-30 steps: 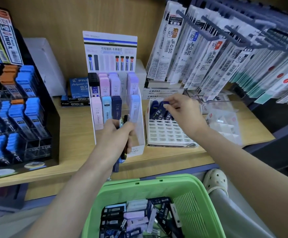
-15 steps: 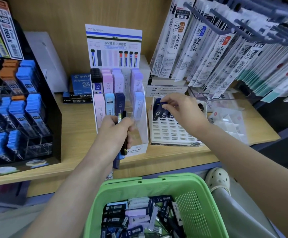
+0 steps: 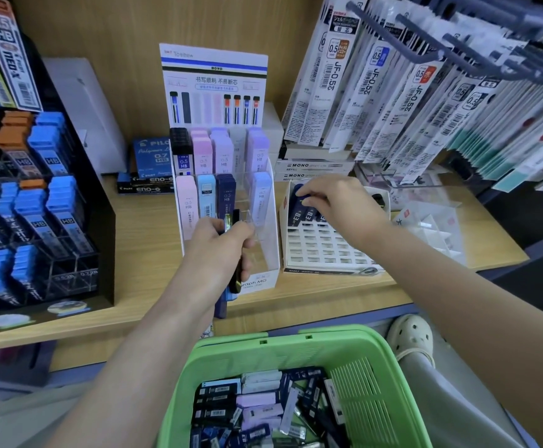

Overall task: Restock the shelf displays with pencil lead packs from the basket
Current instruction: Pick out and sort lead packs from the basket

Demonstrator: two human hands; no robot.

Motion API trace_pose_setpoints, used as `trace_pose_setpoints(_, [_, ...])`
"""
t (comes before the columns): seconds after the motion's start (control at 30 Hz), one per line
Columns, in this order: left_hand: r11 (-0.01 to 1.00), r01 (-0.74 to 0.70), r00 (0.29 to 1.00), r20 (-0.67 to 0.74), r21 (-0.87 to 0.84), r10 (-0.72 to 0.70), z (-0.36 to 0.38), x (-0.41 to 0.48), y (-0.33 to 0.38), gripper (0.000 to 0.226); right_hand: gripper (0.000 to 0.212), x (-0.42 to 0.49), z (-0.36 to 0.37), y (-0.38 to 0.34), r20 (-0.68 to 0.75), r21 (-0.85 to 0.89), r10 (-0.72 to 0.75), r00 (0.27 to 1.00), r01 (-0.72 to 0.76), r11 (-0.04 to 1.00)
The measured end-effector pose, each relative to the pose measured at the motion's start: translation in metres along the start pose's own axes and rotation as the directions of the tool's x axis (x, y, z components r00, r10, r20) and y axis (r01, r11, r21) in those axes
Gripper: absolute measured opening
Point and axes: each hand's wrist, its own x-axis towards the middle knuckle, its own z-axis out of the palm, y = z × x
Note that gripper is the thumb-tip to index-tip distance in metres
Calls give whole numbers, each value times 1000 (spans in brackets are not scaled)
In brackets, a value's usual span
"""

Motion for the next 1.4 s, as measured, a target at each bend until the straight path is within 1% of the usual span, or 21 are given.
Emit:
trace_pose_setpoints(0.07, [1000,0,1000,-5,15,1,0,0,0,10,22,1,3,-2,-25,-21,1,1000,-1,1000])
trace_pose_setpoints(0.13, [999,1,1000,-7,33,-1,1,0,0,12,23,0,6,-2,-18,-49,15,1000,-15,999])
trace_pose_setpoints(0.23, [999,4,1000,-4,36,-4,1,0,0,12,26,-3,11,-1,-71,-12,36,997,-37,999])
trace_pose_setpoints(0.3, [1000,2,1000,-4,31,-2,0,0,0,10,32,-5,14,-2,-114,10,55,992,-55,998])
trace_pose_setpoints(0.43, [1000,1,1000,-6,22,-1,0,0,-1,10,29,-9,19,-3,-143,-83,4,990,-16,996])
trace_pose_setpoints(0.53, [1000,-1,1000,-3,11,1,0,0,-1,10,28,-11,21,-4,-161,-109,-6,987,-12,994])
trace_pose_setpoints(0.63, [1000,-9,1000,-1,-5,9,-1,-1,-1,9,30,-12,20,-4,-148,-144,-8,989,-14,990])
trace_pose_setpoints(0.7, [1000,-17,1000,9,-26,17,-1,-2,0,9,34,-12,16,-7,-102,-183,4,995,-23,983])
trace_pose_setpoints(0.77, [996,-13,1000,21,-86,15,0,-4,2,10,39,-16,13,-13,-73,-193,35,997,-48,980])
trace_pose_setpoints(0.83, [982,-3,1000,21,-189,7,1,-7,3,12,36,-24,11,-28,-124,-67,48,991,-57,996])
trace_pose_setpoints(0.9, [968,-9,1000,3,-252,10,2,-9,3,10,26,-37,9,-46,-169,144,50,984,-25,989])
trace_pose_setpoints(0.93, [959,-14,1000,-7,-282,13,3,-10,4,9,21,-45,9,-56,-149,252,64,987,-25,967])
trace_pose_setpoints(1.0, [942,-19,1000,-21,-336,13,3,-12,4,10,14,-60,5,-75,-18,434,95,995,-78,897])
trace_pose_setpoints(1.03, [933,-19,1000,-25,-360,10,3,-13,4,11,10,-67,4,-82,54,493,110,992,-122,861])
trace_pose_setpoints(1.07, [924,-20,1000,-29,-382,10,3,-14,4,14,11,-71,5,-87,113,532,133,985,-173,829])
trace_pose_setpoints(1.1, [916,-27,999,-33,-400,15,3,-14,4,18,16,-74,6,-90,160,557,167,973,-228,798])
trace_pose_setpoints(1.17, [905,-40,999,-34,-425,28,2,-15,3,23,27,-76,7,-94,221,601,235,947,-322,732])
trace_pose_setpoints(1.2, [902,-43,999,-30,-431,33,3,-15,2,22,28,-76,7,-95,242,620,257,936,-353,701])
trace_pose_setpoints(1.3, [896,-51,998,1,-441,57,4,-17,2,17,16,-77,3,-94,295,639,281,913,-407,653])
trace_pose_setpoints(1.33, [901,-54,998,15,-430,67,4,-18,2,17,11,-78,1,-94,312,669,287,906,-424,610])
trace_pose_setpoints(1.4, [928,-58,996,36,-368,76,6,-21,2,19,3,-80,-4,-92,346,749,314,884,-461,476])
